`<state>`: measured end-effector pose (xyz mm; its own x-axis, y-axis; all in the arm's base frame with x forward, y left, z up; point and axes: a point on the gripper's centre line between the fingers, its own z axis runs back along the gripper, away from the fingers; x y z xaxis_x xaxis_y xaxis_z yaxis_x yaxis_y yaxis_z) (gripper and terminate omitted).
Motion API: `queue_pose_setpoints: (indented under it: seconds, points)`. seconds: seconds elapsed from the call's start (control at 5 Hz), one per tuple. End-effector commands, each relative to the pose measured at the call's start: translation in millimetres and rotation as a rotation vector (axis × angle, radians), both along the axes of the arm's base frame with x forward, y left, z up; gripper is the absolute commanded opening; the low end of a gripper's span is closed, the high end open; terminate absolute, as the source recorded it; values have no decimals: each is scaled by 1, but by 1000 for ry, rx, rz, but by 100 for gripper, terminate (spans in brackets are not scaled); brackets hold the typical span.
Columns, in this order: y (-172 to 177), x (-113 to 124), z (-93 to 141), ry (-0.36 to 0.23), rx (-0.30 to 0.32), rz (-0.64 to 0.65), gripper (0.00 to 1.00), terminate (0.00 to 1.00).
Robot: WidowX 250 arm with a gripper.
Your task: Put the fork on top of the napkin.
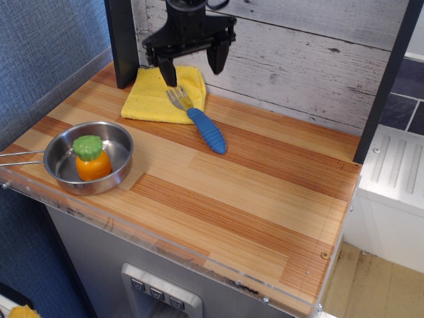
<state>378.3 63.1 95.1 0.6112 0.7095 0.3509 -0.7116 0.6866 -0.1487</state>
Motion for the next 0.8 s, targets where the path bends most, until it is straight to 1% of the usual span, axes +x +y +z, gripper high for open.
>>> queue_pose_setpoints:
  seconds: [0.0, 0.4, 0.6]
  points:
    - [5, -20, 32, -149, -9, 28, 100, 0]
    - [5, -20, 32, -149, -9, 28, 100, 0]
    - [5, -20, 32, -149, -9, 28, 100, 100]
